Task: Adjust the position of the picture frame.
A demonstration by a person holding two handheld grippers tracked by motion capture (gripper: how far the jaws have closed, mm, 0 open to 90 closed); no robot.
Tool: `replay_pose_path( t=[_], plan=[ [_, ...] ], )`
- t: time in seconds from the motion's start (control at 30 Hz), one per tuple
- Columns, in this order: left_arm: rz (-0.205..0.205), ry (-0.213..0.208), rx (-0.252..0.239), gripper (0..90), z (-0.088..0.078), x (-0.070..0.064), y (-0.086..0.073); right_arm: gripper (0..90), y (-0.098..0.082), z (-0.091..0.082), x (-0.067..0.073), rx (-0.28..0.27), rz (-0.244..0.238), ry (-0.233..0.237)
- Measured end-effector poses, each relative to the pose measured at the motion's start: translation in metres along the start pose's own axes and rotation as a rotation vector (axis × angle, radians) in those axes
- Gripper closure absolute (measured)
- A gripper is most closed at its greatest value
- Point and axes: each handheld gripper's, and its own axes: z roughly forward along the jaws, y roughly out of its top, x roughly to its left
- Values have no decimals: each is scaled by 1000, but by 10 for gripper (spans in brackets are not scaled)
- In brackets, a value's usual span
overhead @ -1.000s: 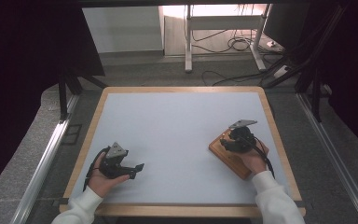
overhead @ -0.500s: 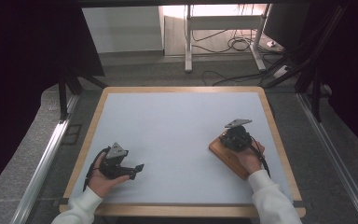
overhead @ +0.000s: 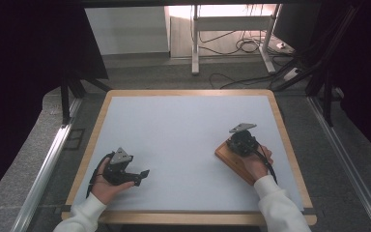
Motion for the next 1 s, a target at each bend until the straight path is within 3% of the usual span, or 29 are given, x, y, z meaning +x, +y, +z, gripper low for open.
replay_pose_path(
  t=[0.33,1.0],
  plan=[
    [0,-1,-7,135,-2,1,0,853,20,14,17,-9,-29,33],
    [-1,-2,-10,135,-2,3,0,854,63,44,37,-30,-26,56]
  ],
)
